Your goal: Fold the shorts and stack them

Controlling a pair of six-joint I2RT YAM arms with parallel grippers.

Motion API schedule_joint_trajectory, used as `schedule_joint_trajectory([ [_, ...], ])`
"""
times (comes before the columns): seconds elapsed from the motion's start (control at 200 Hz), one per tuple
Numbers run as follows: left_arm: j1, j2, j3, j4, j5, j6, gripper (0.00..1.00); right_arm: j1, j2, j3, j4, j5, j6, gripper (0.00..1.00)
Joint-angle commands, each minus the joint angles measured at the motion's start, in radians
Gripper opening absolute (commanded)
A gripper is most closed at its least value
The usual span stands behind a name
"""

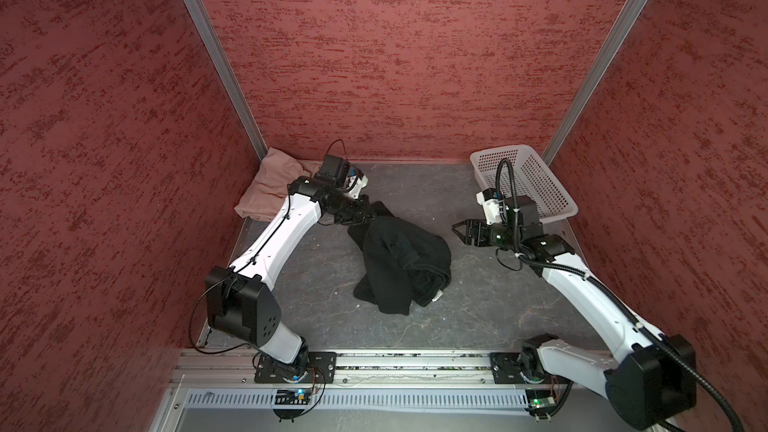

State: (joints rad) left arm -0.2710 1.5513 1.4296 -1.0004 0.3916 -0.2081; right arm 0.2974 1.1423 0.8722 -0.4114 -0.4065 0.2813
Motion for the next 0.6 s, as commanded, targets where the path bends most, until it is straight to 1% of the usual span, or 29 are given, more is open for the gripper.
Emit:
schedule_joint_trajectory([
  [0.0,0.032,-0.018,-0.040,0.012,-0.267,0.048,0.95,0.047,-0.006,-0.033,-0.030,0.043,-0.025,0.81],
  [0.01,0.035,-0.016,-0.043,0.011,-0.279,0.051,0.98,0.054,-0.005,-0.034,-0.037,0.053,-0.026,0.81],
  [0.02,0.037,-0.016,-0.043,0.010,-0.286,0.054,1.00,0.061,-0.003,-0.037,-0.043,0.061,-0.026,0.81],
  [0.105,0.046,-0.019,-0.040,0.007,-0.320,0.062,1.00,0.134,0.017,-0.066,-0.073,0.088,-0.015,0.81],
  [0.175,0.007,-0.048,-0.043,0.032,-0.261,0.097,0.99,0.213,0.031,-0.097,-0.073,0.104,0.023,0.81],
  [0.225,-0.061,-0.080,-0.055,0.062,-0.229,0.135,0.99,0.260,0.032,-0.120,-0.072,0.107,0.073,0.81],
  [0.296,-0.199,-0.114,-0.085,0.100,-0.222,0.218,0.99,0.302,-0.001,-0.146,-0.094,0.160,0.154,0.81],
  [0.376,-0.354,-0.142,-0.139,0.137,-0.216,0.320,0.99,0.315,-0.041,-0.127,-0.230,0.282,0.273,0.82],
  [0.406,-0.399,-0.149,-0.158,0.150,-0.226,0.344,0.99,0.315,-0.052,-0.122,-0.278,0.303,0.312,0.83],
  [0.451,-0.452,-0.150,-0.180,0.155,-0.229,0.384,0.99,0.315,-0.063,-0.132,-0.310,0.273,0.345,0.85],
  [0.506,-0.510,-0.142,-0.198,0.150,-0.262,0.436,0.99,0.316,-0.080,-0.161,-0.314,0.224,0.383,0.85],
  [0.596,-0.569,-0.098,-0.192,0.099,-0.312,0.505,0.99,0.315,-0.146,-0.210,-0.299,0.198,0.427,0.86],
])
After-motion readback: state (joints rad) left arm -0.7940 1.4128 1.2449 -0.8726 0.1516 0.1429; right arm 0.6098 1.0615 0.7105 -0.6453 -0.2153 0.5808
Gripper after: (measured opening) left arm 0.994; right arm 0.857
